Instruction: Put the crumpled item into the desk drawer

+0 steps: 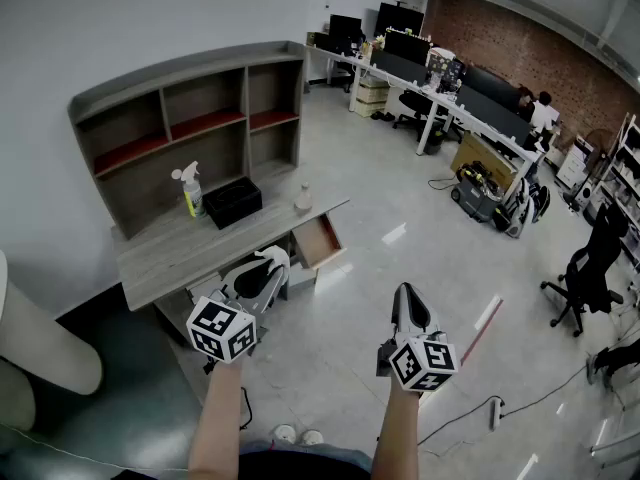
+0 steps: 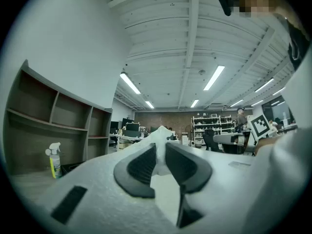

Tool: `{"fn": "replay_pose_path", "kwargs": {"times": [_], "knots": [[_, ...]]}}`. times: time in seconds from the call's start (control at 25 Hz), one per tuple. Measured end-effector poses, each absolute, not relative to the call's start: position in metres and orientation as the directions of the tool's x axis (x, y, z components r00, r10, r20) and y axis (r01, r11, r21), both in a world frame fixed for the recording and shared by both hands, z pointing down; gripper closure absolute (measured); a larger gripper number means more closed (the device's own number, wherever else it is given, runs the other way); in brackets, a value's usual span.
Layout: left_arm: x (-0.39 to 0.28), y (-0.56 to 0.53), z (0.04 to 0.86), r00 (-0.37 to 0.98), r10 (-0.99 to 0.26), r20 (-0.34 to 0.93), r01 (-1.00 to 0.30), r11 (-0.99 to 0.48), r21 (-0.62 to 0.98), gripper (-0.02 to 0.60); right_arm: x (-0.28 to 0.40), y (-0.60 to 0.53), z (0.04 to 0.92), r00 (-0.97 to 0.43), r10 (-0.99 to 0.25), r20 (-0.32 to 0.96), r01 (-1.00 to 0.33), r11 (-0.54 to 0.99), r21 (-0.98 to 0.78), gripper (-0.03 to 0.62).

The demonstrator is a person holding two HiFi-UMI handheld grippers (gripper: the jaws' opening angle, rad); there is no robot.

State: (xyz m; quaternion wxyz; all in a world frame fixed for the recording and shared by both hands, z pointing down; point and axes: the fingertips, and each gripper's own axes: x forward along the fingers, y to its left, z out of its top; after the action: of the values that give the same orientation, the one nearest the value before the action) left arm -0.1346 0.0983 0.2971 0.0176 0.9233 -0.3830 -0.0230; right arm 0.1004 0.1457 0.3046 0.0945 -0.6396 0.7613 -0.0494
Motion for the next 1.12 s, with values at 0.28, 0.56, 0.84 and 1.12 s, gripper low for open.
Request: {"fn": "replay_pose_path", "kwargs": {"times": [0.28,0.56,0.84,1.12], "knots": [[-0.134,0.094,0.304,0.707,-0.707,-0.021,-0.705,-0.707,0.060,0.515,0.101,0.143,0.310,-0.165,-0.984,-0.072,-0.964,0.176,-0.200,0.583],[-0.135,0.086,0.308,0.714,-0.700,-0.012,-0.698,-0.713,0.071,0.515,0.102,0.139,0.308,-0.152,-0.984,-0.087,-0.961,0.168,-0.220,0.582],[-0.140,0.070,0.313,0.733,-0.680,-0.015,-0.677,-0.731,0.083,0.515,0.096,0.129,0.310,-0.125,-0.989,-0.084,-0.967,0.140,-0.211,0.582],[-0.142,0.058,0.324,0.753,-0.658,-0.010,-0.655,-0.751,0.086,0.515,0.095,0.130,0.320,-0.089,-0.993,-0.078,-0.976,0.103,-0.193,0.582]]}}
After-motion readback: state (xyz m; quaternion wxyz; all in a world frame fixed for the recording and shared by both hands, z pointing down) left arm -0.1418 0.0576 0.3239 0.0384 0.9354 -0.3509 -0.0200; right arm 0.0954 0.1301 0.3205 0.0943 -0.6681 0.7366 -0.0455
